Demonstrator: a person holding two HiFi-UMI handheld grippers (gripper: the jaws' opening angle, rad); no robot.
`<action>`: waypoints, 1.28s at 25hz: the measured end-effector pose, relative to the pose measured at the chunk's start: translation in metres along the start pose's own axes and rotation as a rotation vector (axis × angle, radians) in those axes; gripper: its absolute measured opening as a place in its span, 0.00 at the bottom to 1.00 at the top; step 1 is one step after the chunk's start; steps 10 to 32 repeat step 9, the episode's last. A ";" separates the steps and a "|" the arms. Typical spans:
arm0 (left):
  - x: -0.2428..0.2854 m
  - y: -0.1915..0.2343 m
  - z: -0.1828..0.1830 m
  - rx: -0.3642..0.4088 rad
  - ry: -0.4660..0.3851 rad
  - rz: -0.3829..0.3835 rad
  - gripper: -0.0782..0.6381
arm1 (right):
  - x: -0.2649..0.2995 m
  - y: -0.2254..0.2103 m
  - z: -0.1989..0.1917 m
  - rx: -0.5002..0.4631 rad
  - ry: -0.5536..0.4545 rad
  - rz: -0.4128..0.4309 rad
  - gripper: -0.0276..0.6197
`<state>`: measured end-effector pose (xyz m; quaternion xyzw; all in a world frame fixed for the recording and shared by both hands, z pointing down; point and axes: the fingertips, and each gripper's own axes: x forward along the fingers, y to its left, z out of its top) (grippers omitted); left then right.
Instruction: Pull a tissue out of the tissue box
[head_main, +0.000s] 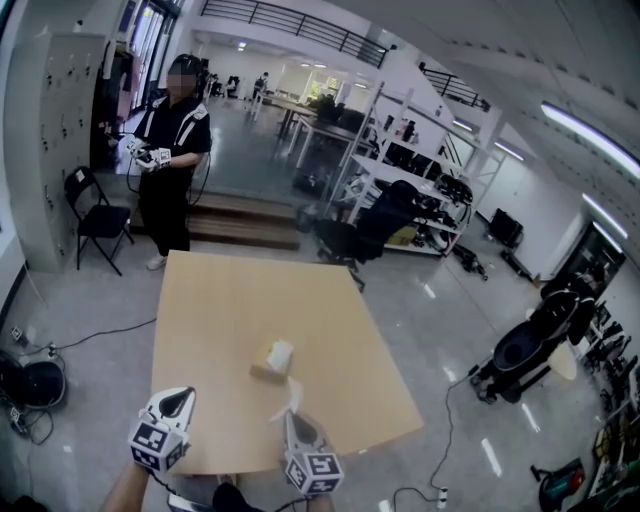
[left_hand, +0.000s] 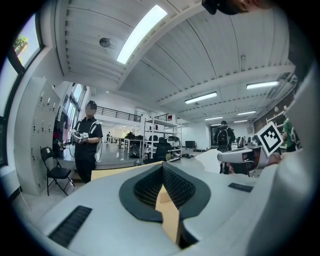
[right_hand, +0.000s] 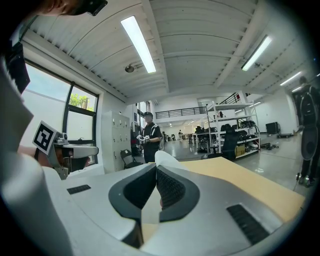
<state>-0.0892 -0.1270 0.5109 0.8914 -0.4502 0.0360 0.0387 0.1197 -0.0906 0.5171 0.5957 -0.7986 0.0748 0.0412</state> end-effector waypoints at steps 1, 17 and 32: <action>0.001 0.001 0.000 0.000 0.000 0.001 0.12 | 0.001 -0.001 0.000 -0.001 -0.001 -0.001 0.06; 0.003 0.001 0.001 -0.003 0.000 0.001 0.12 | 0.001 -0.002 0.002 -0.004 -0.003 -0.001 0.06; 0.003 0.001 0.001 -0.003 0.000 0.001 0.12 | 0.001 -0.002 0.002 -0.004 -0.003 -0.001 0.06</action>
